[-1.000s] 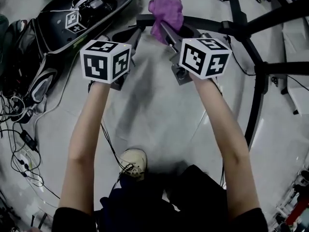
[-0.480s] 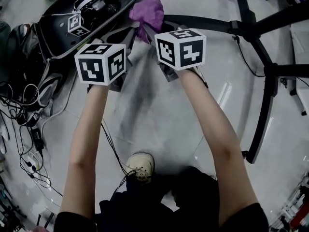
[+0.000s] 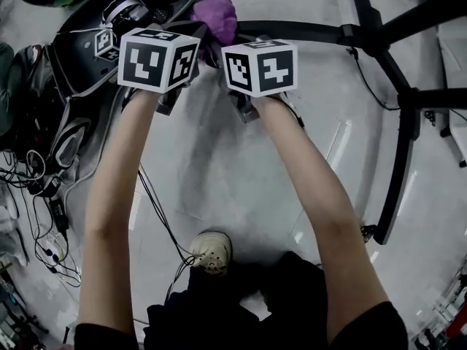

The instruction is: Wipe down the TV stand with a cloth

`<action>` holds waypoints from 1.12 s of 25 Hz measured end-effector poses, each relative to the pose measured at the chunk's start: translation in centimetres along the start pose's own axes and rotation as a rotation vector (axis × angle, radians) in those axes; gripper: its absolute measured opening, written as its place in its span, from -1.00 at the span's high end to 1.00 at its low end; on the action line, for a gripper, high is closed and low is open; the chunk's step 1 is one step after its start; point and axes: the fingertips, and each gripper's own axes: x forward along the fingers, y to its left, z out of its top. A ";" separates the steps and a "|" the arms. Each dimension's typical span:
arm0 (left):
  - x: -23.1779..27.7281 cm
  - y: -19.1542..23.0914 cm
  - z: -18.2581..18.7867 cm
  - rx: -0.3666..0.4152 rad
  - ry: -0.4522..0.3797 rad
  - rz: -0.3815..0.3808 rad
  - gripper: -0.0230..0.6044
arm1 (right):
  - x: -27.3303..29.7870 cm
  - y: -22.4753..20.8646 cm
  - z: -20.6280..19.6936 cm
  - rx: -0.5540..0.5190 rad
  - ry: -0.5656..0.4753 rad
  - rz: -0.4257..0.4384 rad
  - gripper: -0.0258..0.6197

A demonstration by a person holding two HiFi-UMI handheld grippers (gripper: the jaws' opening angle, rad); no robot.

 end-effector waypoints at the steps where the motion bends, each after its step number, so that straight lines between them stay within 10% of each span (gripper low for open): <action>1: 0.5 -0.3 -0.1 0.013 0.022 -0.011 0.91 | -0.1 -0.2 -0.1 0.007 0.003 0.000 0.64; 28: 12.8 -19.0 5.2 0.183 0.096 -0.232 0.91 | -17.0 -19.3 -0.3 0.151 -0.077 -0.347 0.64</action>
